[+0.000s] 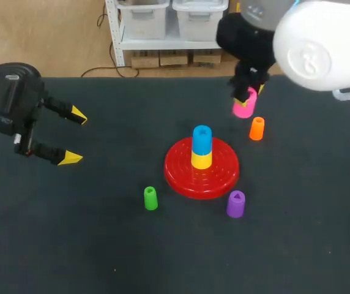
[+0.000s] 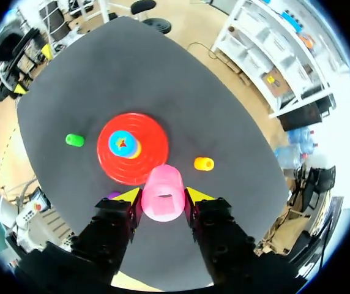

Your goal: Pick up and stack the cylinders on the red base in this order: pink,purple,orange,green

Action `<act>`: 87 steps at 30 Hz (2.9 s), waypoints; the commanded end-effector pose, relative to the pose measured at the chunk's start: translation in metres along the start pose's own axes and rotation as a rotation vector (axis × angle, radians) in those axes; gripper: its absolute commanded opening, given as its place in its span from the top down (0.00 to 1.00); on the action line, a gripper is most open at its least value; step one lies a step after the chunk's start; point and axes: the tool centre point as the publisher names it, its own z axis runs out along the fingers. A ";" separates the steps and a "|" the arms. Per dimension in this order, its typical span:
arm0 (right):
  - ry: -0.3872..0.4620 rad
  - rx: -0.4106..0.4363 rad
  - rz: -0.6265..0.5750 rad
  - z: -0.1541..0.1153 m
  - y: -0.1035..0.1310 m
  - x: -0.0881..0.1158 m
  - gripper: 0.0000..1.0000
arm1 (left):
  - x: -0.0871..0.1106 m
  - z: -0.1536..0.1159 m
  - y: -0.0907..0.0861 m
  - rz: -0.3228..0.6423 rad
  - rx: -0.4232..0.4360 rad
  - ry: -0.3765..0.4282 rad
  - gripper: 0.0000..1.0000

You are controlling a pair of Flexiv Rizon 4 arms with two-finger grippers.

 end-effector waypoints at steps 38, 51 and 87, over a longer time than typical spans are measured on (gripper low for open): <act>0.089 -0.092 -0.266 0.033 0.065 -0.041 1.00 | 0.001 0.001 0.001 0.002 0.001 -0.002 0.00; 0.110 -0.098 -0.289 0.040 0.064 -0.044 1.00 | 0.001 0.001 0.001 0.002 0.001 -0.002 0.00; 0.118 -0.100 -0.262 0.047 0.056 -0.051 1.00 | 0.001 0.001 0.001 0.002 0.001 -0.002 0.00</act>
